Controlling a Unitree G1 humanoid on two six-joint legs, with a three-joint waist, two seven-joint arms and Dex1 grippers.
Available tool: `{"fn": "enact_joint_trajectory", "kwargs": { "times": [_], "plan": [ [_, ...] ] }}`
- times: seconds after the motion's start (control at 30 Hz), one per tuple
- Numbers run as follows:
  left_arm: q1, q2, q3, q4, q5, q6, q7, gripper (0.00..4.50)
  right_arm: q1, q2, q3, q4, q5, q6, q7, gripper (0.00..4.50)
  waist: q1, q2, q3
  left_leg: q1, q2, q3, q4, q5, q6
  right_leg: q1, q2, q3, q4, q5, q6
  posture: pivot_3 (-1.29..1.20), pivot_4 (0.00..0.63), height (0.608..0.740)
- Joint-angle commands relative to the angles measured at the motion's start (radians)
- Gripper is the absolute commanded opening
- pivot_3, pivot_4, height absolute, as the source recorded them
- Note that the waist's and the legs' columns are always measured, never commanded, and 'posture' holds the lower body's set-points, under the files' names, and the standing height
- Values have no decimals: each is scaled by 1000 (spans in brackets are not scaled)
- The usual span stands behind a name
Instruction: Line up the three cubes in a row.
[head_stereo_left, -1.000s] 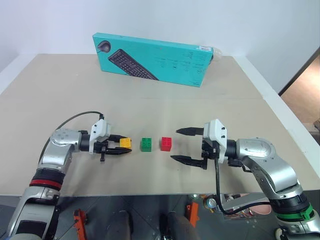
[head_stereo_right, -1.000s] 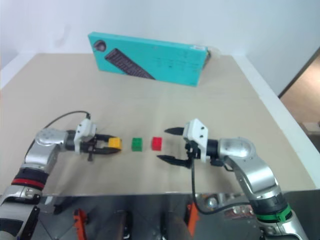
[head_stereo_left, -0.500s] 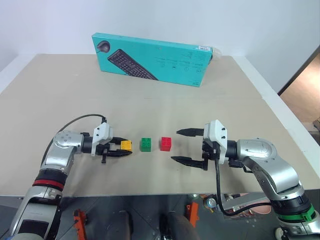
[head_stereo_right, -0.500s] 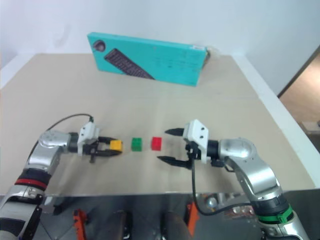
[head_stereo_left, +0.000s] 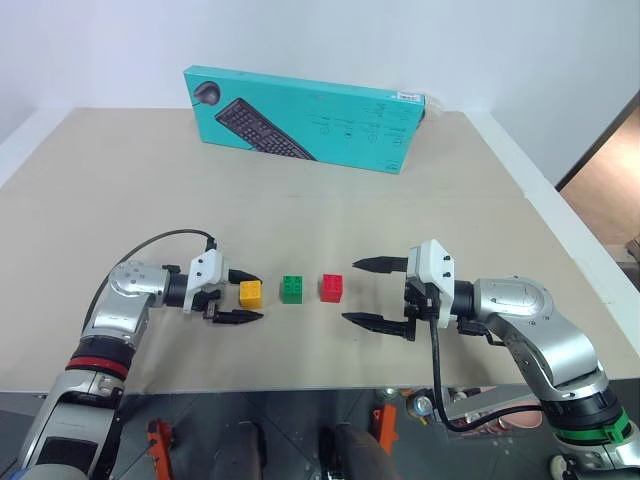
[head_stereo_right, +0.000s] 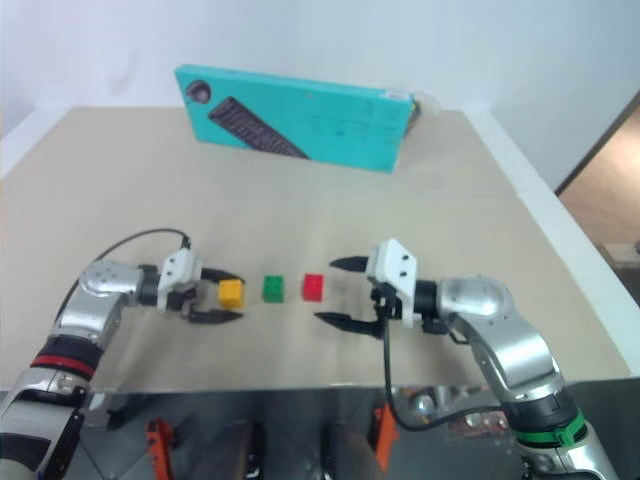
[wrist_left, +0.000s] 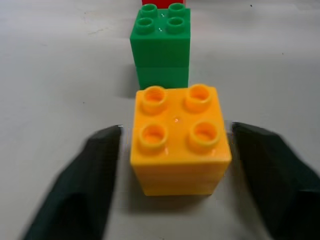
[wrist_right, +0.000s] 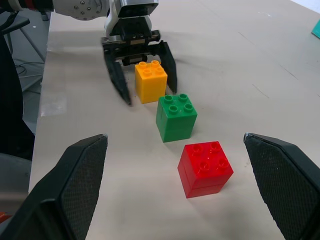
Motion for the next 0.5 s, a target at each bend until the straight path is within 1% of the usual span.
{"fn": "enact_joint_trajectory", "kwargs": {
  "times": [0.03,0.1,0.17,0.23,0.3,0.4,0.5],
  "plan": [
    [-8,43,38,-113,-46,89,17,4479,0,5,-39,-37,29,4,-10,4500,0,0,0,0,0,0,0,0,0,0,0,0,0,0,0,0,150,740],
    [10,60,50,-170,-73,149,25,4479,-6,15,-45,-34,42,12,-20,4500,-1,0,0,0,0,0,0,0,0,0,0,0,0,0,0,0,150,740],
    [31,81,83,-258,-132,286,56,4479,-23,35,-55,-26,62,27,-39,4500,-2,0,0,0,0,0,0,0,0,0,0,0,0,0,0,0,150,740],
    [45,94,122,-340,-190,409,106,4479,-44,55,-64,-12,74,36,-53,4500,-4,0,0,0,1,-1,0,0,0,0,0,0,0,0,0,0,150,740],
    [51,88,162,-393,-229,495,176,4479,-68,74,-68,14,71,36,-67,4500,-4,0,0,0,1,-1,0,0,0,0,0,0,0,0,0,0,150,740],
    [53,59,203,-416,-231,527,294,4479,-109,108,-65,83,48,16,-94,4500,-3,0,0,1,1,-1,0,0,0,0,0,0,0,0,0,0,150,740],
    [48,-6,216,-377,-167,463,459,4479,-159,150,-46,214,-8,-36,-121,4500,-3,0,0,1,0,0,0,0,0,1,0,0,0,0,0,0,150,740]
  ]
}}
